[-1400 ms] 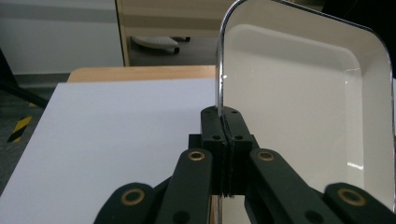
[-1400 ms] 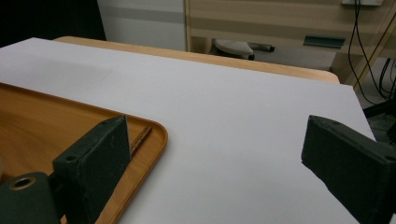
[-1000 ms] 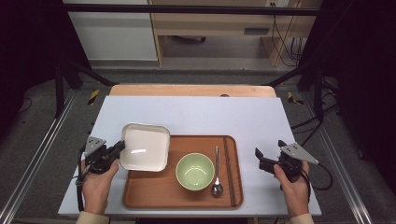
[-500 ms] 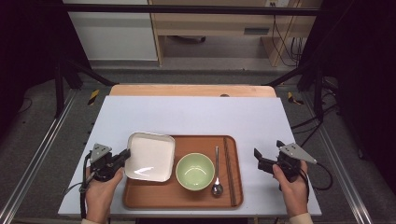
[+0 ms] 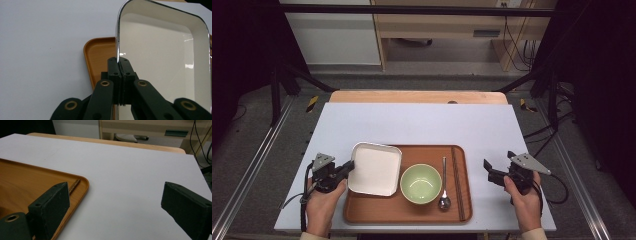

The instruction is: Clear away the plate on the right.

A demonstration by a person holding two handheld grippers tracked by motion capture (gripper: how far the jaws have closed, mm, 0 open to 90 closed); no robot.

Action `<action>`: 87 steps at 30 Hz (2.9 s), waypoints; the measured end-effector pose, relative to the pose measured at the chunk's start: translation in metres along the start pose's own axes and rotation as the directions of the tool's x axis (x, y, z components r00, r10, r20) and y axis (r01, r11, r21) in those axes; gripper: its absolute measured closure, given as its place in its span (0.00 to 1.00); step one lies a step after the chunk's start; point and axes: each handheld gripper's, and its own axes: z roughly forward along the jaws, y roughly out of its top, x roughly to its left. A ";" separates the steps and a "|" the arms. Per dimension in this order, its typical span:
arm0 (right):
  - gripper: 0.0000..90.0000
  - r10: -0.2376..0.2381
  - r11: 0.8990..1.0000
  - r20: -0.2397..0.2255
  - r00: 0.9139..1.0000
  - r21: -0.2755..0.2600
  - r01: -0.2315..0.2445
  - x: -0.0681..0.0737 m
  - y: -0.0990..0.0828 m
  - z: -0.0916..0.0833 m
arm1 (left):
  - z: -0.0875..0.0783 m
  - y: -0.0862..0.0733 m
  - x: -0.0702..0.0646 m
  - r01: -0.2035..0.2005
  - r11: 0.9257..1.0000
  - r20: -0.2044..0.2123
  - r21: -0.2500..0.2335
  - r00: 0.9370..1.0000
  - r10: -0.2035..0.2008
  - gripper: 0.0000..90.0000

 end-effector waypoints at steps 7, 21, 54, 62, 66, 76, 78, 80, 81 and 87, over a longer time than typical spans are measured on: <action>0.09 0.011 1.000 -0.012 1.000 0.008 -0.011 0.001 0.000 0.000 | 0.013 0.002 0.007 0.046 0.997 0.030 0.055 0.998 -0.048 0.99; 0.09 0.010 1.000 -0.022 1.000 0.023 -0.009 0.001 -0.002 0.003 | 0.038 0.003 0.012 0.110 0.986 0.054 0.129 0.992 -0.117 0.99; 0.09 0.028 0.999 -0.024 0.999 0.043 -0.027 -0.002 -0.003 0.005 | 0.039 -0.003 0.007 0.042 0.997 0.036 0.069 0.998 -0.045 0.83; 0.09 0.025 0.999 -0.018 1.000 0.041 -0.024 -0.003 -0.003 0.005 | 0.041 0.001 0.002 -0.027 0.998 0.007 0.063 1.000 0.026 0.78; 0.09 0.023 0.999 -0.018 1.000 0.044 -0.022 -0.002 -0.003 0.006 | 0.042 0.004 0.000 -0.045 0.997 -0.002 0.055 0.999 0.045 0.73; 0.08 0.021 0.999 -0.019 1.000 0.044 -0.020 -0.002 -0.003 0.007 | 0.042 0.013 -0.007 -0.130 0.990 -0.025 0.056 0.991 0.132 0.53; 0.08 0.020 0.999 -0.020 1.000 0.045 -0.019 -0.001 -0.003 0.007 | 0.043 0.015 -0.008 -0.138 0.989 -0.021 0.053 0.990 0.139 0.49; 0.08 0.016 0.999 -0.022 1.000 0.044 -0.015 -0.001 -0.003 0.008 | 0.044 0.017 -0.009 -0.148 0.987 -0.010 0.055 0.989 0.149 0.44; 0.08 0.016 0.999 -0.021 1.000 0.047 -0.015 -0.001 -0.003 0.008 | 0.044 0.018 -0.009 -0.159 0.986 -0.009 0.054 0.987 0.159 0.42; 0.08 0.016 0.999 -0.018 1.000 0.044 -0.016 -0.001 -0.003 0.008 | 0.044 0.023 -0.008 -0.192 0.981 0.017 0.023 0.981 0.192 0.27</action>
